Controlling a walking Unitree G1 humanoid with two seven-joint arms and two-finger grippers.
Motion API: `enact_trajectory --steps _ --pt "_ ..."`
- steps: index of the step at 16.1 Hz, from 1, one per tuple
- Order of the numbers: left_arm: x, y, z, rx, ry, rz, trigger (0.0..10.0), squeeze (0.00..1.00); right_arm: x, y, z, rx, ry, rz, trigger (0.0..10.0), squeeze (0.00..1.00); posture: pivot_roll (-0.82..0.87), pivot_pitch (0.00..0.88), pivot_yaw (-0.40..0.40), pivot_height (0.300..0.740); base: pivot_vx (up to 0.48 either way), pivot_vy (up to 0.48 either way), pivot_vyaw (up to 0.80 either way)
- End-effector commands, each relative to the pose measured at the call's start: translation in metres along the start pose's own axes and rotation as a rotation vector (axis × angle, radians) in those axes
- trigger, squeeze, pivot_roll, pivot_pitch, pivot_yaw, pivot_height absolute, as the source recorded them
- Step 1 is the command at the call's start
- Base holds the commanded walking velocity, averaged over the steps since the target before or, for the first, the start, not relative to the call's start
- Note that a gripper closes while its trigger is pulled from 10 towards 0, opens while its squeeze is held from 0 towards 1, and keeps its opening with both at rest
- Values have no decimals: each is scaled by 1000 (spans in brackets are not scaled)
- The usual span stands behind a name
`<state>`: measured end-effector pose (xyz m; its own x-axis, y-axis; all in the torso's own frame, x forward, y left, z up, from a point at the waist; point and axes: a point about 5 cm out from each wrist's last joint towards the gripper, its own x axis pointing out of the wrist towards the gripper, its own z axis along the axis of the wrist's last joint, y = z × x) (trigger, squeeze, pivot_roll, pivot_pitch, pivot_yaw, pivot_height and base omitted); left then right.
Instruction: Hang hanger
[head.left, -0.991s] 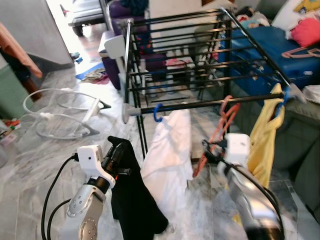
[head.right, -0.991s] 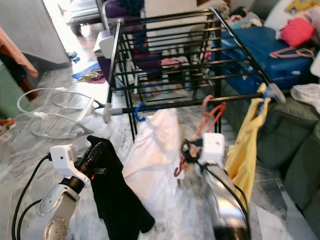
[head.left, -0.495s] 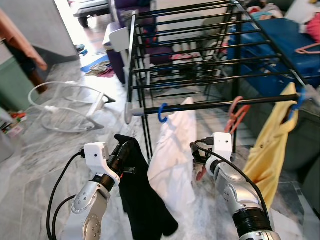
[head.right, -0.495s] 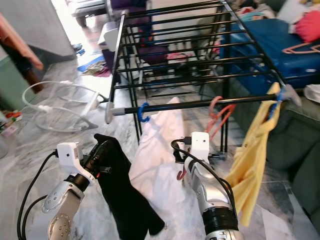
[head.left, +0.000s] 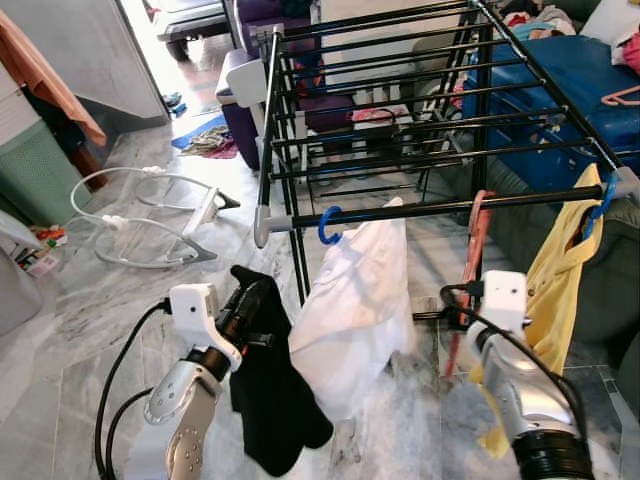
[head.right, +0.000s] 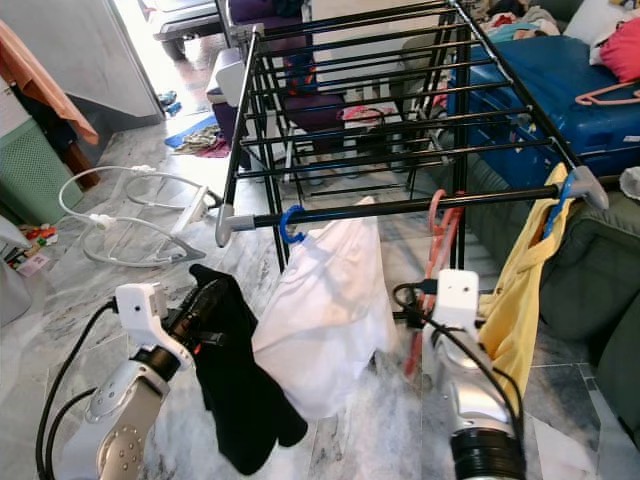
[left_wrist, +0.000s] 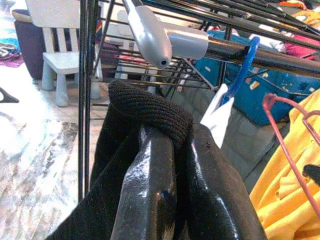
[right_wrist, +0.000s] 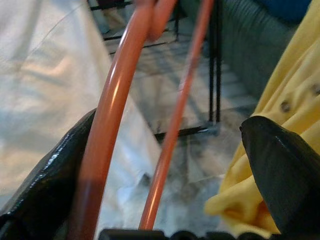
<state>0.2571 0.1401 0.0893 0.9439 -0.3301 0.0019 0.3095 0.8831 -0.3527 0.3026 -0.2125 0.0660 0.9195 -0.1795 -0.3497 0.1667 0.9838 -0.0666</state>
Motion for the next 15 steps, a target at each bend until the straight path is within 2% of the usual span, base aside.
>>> enact_trajectory --steps 1,6,9,15 --pt "1 3 4 23 -1 -7 10000 0 -1 1 2 -10 -17 -4 10000 0 -156 0 171 740 0 0 0" --pt "3 2 3 21 2 -14 10000 0 0 -4 10 -81 -46 17 10000 0 -158 0 176 740 0 0 0" --pt "3 3 3 24 5 -10 10000 0 5 0 20 -132 -74 76 10000 0 -152 0 173 740 0 0 0" --pt "4 4 3 27 11 -2 10000 0 13 -3 39 -161 -123 108 10000 0 -148 0 168 740 0 0 0"
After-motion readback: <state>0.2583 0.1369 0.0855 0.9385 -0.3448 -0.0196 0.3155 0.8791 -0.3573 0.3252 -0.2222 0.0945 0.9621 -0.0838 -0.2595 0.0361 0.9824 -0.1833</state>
